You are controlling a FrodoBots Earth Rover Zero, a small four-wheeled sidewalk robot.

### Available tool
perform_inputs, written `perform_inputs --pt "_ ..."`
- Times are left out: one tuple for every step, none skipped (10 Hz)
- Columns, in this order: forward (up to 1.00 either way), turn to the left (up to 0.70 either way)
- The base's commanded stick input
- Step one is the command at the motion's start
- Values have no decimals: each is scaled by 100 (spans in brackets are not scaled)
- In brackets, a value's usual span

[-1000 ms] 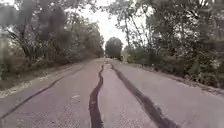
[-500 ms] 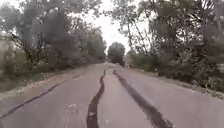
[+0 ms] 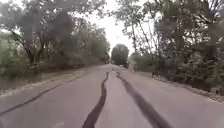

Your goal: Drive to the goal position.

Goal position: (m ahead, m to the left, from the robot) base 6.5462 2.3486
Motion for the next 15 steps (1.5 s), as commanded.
perform_inputs --pt "100 0" --pt "100 0" --pt "100 0" --pt "100 0" --pt "100 0" --pt "100 0" --pt "100 0" --pt "100 0" --pt "100 0" --pt "100 0" --pt "100 0" --pt "100 0" --pt "100 0" --pt "100 0" --pt "100 0"
